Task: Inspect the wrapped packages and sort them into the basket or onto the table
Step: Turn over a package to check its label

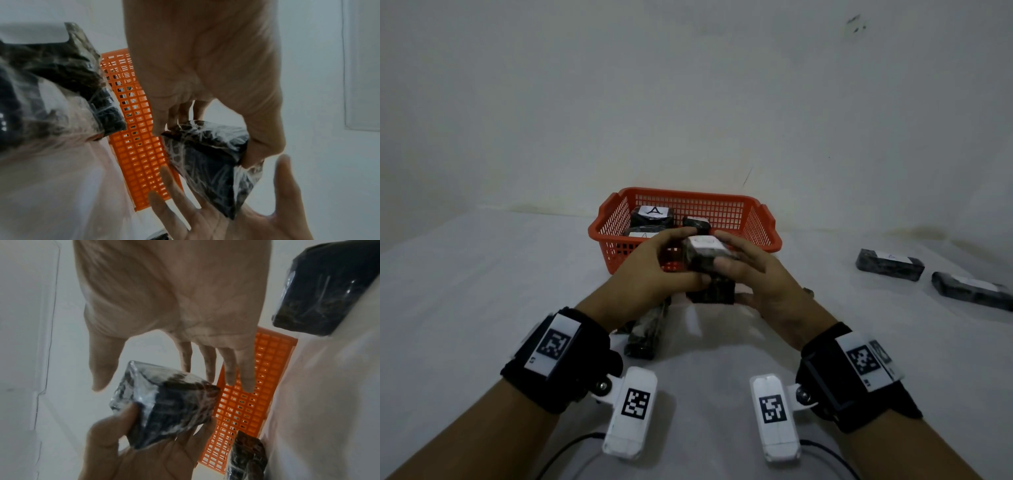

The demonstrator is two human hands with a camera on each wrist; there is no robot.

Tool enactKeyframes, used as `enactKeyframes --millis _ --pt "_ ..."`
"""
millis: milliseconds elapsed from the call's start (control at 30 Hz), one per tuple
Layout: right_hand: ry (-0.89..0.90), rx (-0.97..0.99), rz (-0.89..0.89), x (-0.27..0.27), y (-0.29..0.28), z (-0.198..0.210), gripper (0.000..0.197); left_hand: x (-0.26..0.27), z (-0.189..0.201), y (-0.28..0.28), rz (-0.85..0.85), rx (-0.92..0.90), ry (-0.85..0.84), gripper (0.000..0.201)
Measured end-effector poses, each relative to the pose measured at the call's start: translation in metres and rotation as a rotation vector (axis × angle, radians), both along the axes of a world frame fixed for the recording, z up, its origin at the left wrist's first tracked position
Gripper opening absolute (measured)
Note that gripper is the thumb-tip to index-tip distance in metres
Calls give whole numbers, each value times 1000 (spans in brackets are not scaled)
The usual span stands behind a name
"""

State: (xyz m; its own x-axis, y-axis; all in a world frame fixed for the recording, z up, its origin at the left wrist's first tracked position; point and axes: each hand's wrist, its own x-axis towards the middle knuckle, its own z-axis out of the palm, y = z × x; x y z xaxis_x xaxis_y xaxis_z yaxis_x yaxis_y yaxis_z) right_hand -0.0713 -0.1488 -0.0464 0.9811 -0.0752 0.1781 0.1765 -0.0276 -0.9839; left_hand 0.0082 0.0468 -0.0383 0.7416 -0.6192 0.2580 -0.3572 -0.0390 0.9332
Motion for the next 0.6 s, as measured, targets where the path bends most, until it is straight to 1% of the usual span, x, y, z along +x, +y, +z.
enactKeyframes --millis 67,133,200,267,300,367,400,433,467,533,600 --pt "48 -17 -26 -3 2 4 62 -1 -1 0 -24 23 -34 96" --pt "88 27 -53 -5 2 5 43 -2 -2 0 -67 38 -38 106" --pt "74 80 -51 -4 1 5 35 -4 -2 -1 -98 30 -45 109" --pt "19 76 -58 -5 2 4 36 -9 1 -5 -62 -4 -38 100" --pt "-10 65 -64 -5 2 4 38 -10 3 -6 -28 -34 -14 91" --pt "-61 27 -79 -5 4 4 45 -12 6 -7 33 -84 35 67" --pt "-82 -1 -84 -5 5 3 49 -12 7 -7 57 -96 24 56" --pt "-94 -22 -86 -5 5 3 51 -13 7 -6 80 -106 -6 51" --pt "-98 -37 -84 -5 5 3 52 -12 7 -5 100 -117 -39 52" --pt "-71 -62 -69 -6 4 6 48 -10 7 -2 112 -144 -89 61" --pt "15 -60 -44 -8 3 7 47 -9 7 0 62 -160 -100 68"
